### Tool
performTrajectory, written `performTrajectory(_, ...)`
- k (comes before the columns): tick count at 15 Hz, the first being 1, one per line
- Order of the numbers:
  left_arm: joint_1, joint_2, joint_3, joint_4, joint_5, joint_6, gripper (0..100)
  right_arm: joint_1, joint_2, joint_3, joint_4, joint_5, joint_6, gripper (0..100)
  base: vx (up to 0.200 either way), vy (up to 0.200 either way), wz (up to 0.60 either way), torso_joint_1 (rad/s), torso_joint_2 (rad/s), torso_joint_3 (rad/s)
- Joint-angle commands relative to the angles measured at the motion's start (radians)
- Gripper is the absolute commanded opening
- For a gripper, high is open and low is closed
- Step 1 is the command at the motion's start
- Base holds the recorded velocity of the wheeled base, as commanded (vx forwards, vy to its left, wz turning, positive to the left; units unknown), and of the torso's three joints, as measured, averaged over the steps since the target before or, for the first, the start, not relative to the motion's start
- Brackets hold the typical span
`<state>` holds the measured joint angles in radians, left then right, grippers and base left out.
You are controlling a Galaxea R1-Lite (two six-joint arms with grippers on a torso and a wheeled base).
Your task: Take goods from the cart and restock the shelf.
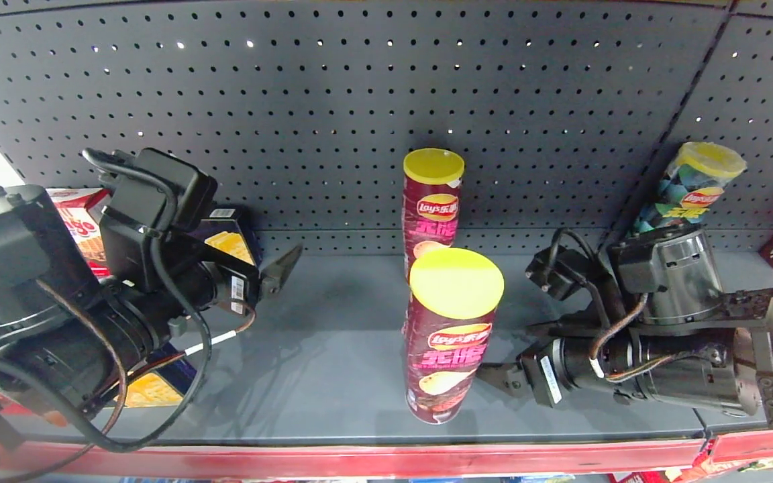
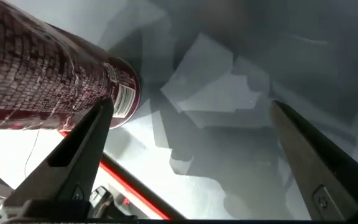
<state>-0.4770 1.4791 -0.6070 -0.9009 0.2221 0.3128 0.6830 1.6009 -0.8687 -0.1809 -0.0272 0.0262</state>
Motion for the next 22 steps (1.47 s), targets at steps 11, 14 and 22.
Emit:
performTrajectory(11, 0.003, -0.215, 0.131, 0.033, 0.003, 0.0, 100, -0.045, -0.389, 0.062, -0.042, -0.034, 0.0, 100, 0.0, 0.0, 0.0, 0.0, 0.0, 0.0)
performTrajectory(14, 0.0, -0.286, 0.164, 0.049, 0.003, 0.0, 100, -0.045, -0.504, 0.122, -0.042, -0.03, -0.002, 100, 0.0, 0.0, 0.0, 0.0, 0.0, 0.0)
performTrajectory(22, -0.008, -0.523, 0.297, 0.069, 0.006, -0.003, 100, -0.046, -0.884, 0.217, 0.077, -0.025, -0.022, 100, 0.0, 0.0, 0.0, 0.0, 0.0, 0.0)
